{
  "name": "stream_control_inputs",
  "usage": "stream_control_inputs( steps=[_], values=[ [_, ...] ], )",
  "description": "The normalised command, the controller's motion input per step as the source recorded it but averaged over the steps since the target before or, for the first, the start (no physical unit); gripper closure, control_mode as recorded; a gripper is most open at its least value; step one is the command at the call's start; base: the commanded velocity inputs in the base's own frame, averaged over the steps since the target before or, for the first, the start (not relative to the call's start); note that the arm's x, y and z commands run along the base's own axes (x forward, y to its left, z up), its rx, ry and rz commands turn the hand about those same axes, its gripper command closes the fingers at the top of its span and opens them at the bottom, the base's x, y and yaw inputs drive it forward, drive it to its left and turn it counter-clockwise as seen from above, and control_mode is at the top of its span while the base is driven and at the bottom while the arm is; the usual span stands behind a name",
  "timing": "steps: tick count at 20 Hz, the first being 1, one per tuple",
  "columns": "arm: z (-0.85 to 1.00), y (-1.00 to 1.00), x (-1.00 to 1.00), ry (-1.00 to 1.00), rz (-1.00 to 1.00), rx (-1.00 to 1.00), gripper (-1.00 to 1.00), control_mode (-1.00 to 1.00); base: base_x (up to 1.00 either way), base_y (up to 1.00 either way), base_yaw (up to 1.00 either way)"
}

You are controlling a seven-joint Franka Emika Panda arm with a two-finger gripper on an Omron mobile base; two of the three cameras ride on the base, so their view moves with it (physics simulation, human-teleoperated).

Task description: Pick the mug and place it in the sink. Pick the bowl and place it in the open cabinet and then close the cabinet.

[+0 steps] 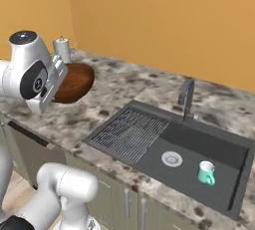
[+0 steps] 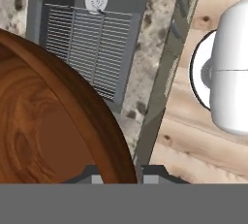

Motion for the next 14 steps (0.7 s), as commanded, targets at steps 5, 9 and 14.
stream_control_inputs(
  steps=[5,9,14],
  values=[
    [0.00,0.00,0.00,0.00,0.00,0.00,1.00,1.00,0.24,0.00,0.98],
    [0.00,0.00,0.00,0.00,0.00,0.00,1.00,1.00,0.75,-0.49,0.57],
    [0.00,0.00,0.00,0.00,0.00,0.00,1.00,1.00,0.46,-0.34,0.71]
  ],
)
